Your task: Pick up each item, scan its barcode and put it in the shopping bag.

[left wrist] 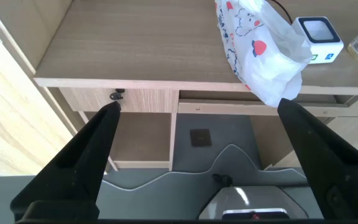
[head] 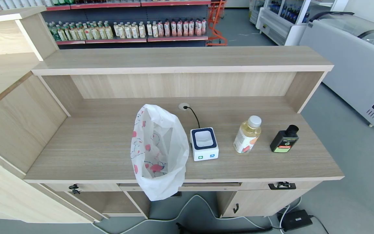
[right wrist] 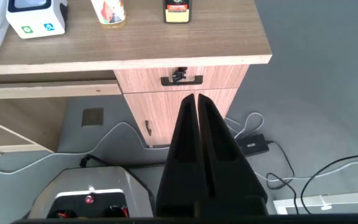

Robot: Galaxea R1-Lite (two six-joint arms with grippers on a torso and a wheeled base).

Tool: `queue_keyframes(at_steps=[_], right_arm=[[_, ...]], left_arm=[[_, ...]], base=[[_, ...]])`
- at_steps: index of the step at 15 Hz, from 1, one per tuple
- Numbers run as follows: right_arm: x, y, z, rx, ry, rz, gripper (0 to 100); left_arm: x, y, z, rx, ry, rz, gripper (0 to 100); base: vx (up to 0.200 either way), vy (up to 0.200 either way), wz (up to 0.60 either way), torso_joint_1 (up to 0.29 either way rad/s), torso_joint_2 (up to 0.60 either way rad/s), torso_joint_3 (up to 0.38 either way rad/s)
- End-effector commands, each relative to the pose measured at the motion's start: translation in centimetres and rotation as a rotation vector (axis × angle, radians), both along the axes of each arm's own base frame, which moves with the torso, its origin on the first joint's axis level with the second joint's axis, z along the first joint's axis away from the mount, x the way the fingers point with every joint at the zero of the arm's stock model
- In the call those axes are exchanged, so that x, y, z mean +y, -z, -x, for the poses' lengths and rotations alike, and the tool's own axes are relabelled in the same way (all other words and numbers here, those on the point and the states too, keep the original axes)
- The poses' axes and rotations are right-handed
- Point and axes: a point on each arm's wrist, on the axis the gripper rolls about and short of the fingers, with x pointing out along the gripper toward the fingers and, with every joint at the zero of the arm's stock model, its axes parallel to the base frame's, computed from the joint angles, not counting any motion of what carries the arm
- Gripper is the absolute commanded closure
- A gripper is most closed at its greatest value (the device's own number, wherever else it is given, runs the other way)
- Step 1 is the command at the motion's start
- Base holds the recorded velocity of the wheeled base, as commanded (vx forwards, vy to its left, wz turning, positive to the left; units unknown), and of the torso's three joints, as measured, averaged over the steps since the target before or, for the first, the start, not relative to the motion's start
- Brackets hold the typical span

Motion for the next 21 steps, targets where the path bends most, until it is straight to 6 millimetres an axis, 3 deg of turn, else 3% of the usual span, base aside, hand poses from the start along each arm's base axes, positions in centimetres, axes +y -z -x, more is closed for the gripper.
queue_keyframes(at_steps=[1, 4, 6, 7, 8, 10, 12, 15, 16, 19, 21], right_arm=[[0.0, 0.0, 0.0, -0.004, 0.001, -0.003, 100], [-0.1, -0.8, 0.3, -0.047, -0.045, -0.004, 100], [-0.1, -9.7, -1.3, -0.090, -0.083, -0.021, 100], [-0.1, -11.9, -2.2, -0.125, -0.097, -0.007, 100], [-0.1, -12.6, -3.1, -0.097, -0.045, 0.001, 100], [0.0, -11.6, -5.4, 0.036, -0.021, -0.005, 100], [0.3, -12.0, -7.6, 0.118, -0.037, -0.019, 100], [0.7, -12.4, -12.3, 0.166, -0.041, 0.016, 100], [0.7, -12.3, -13.1, 0.177, -0.040, 0.017, 0], [0.9, -8.9, -18.8, 0.352, -0.017, 0.024, 0], [1.1, -6.3, -22.5, 0.371, -0.015, 0.025, 0]], left_arm=[[0.0, 0.0, 0.0, 0.000, 0.000, 0.000, 0], [0.0, 0.0, 0.0, 0.000, 0.000, 0.000, 0], [0.0, 0.0, 0.0, 0.000, 0.000, 0.000, 0], [0.0, 0.0, 0.0, 0.000, -0.002, 0.000, 0], [0.0, 0.0, 0.0, 0.000, -0.002, 0.000, 0], [0.0, 0.0, 0.0, 0.000, 0.000, 0.000, 0], [0.0, 0.0, 0.0, 0.000, -0.002, 0.000, 0], [0.0, 0.0, 0.0, 0.000, -0.002, 0.000, 0], [0.0, 0.0, 0.0, 0.000, 0.000, 0.000, 0], [0.0, 0.0, 0.0, 0.000, 0.000, 0.000, 0], [0.0, 0.0, 0.0, 0.000, -0.002, 0.000, 0]], base=[[0.000, 0.000, 0.00, 0.000, 0.00, 0.000], [0.000, 0.000, 0.00, 0.000, 0.00, 0.000], [0.000, 0.000, 0.00, 0.000, 0.00, 0.000], [0.000, 0.000, 0.00, 0.000, 0.00, 0.000], [0.000, 0.000, 0.00, 0.000, 0.00, 0.000], [0.000, 0.000, 0.00, 0.000, 0.00, 0.000], [0.000, 0.000, 0.00, 0.000, 0.00, 0.000], [0.000, 0.000, 0.00, 0.000, 0.00, 0.000], [0.000, 0.000, 0.00, 0.000, 0.00, 0.000], [0.000, 0.000, 0.00, 0.000, 0.00, 0.000], [0.000, 0.000, 0.00, 0.000, 0.00, 0.000]])
